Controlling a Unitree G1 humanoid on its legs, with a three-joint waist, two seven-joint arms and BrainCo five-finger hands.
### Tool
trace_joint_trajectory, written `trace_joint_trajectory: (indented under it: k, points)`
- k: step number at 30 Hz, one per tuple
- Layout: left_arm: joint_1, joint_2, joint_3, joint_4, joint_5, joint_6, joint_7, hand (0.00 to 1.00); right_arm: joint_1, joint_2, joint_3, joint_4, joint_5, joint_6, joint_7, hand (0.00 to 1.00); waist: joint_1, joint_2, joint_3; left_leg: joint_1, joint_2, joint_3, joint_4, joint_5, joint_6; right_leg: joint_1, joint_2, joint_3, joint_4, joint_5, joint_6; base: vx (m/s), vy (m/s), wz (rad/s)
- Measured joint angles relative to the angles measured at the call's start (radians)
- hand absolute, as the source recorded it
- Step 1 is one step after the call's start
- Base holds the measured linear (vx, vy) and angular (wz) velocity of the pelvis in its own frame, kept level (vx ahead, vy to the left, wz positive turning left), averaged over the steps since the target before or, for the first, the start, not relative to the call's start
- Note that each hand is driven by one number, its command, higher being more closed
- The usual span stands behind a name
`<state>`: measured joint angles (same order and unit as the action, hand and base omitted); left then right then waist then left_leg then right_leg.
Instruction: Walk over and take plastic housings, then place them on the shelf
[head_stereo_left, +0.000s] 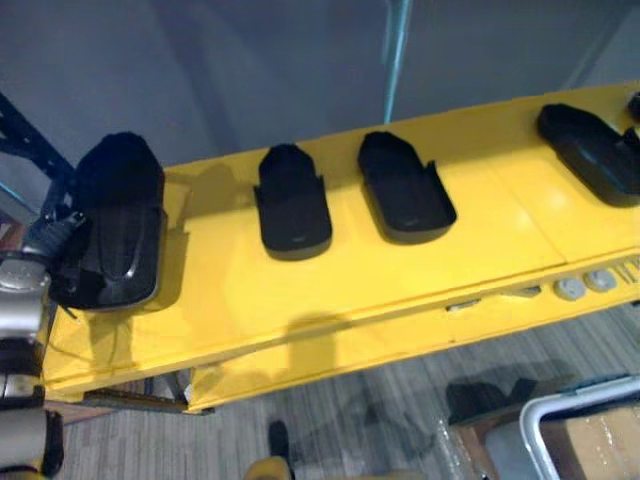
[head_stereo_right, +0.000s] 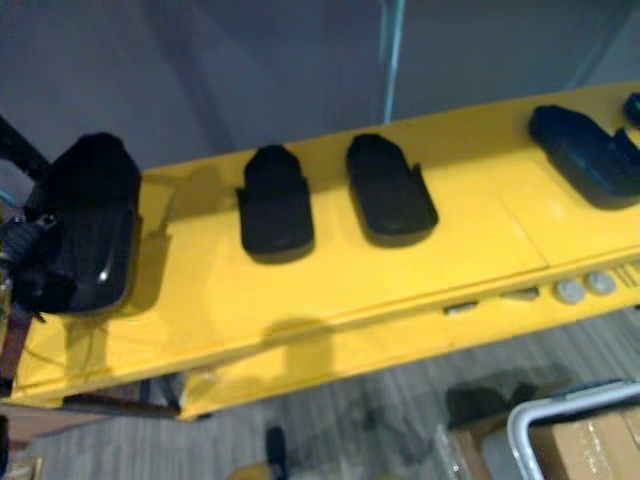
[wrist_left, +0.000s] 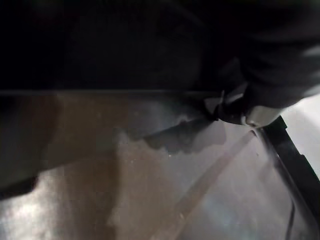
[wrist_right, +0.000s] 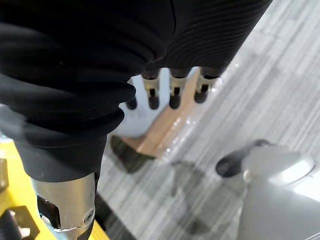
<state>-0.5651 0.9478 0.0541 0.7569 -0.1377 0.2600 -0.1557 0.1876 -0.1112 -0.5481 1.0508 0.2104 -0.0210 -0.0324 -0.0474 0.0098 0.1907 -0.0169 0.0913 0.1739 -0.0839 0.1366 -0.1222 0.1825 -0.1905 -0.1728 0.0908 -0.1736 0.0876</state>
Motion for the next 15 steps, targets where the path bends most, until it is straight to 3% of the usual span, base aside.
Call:
trace_joint_trajectory:
  k: [4,7,10,12,15]
  points:
    - [-0.046,0.026,-0.037,0.053,0.026,0.038,-0.035,1.0,-0.019,0.0,0.002,0.007,0.0,0.0,0.0,0.0,-0.018,0.002,0.003,-0.001,0.014,0.005,0.0,0.001,0.0,-0.028,0.007,0.013,0.035,0.006,0.005,0.02,-0.015,-0.11]
    - [-0.083,0.026,-0.036,0.085,0.028,0.06,-0.043,1.0,-0.029,0.0,0.003,0.007,0.001,0.0,0.001,0.0,-0.021,0.018,0.017,-0.002,0.04,0.029,0.0,0.001,0.001,-0.05,0.031,0.02,0.04,0.043,-0.005,-0.02,0.023,-0.23]
    - [-0.119,0.026,-0.036,0.099,0.031,0.077,-0.041,1.0,-0.038,0.001,0.013,0.006,0.002,0.0,0.002,0.0,-0.025,0.013,0.039,-0.005,0.042,0.034,0.0,0.001,0.001,-0.07,0.03,0.036,0.049,0.05,-0.002,-0.05,0.037,-0.16]
    - [-0.14,0.021,-0.036,0.101,0.034,0.083,-0.03,1.0,-0.04,0.001,0.022,0.006,0.003,0.0,0.008,0.0,-0.027,0.013,0.057,-0.011,0.042,0.038,0.0,0.004,0.005,-0.081,0.028,0.039,0.057,0.052,0.001,-0.08,0.045,-0.09]
    - [-0.166,-0.01,-0.035,0.158,0.079,0.088,0.045,1.0,-0.04,0.003,0.032,0.0,0.005,-0.001,0.009,0.0,-0.034,0.017,0.072,-0.027,0.04,0.053,0.0,0.018,0.016,-0.108,0.024,0.042,0.057,0.056,0.007,-0.11,0.046,-0.12]
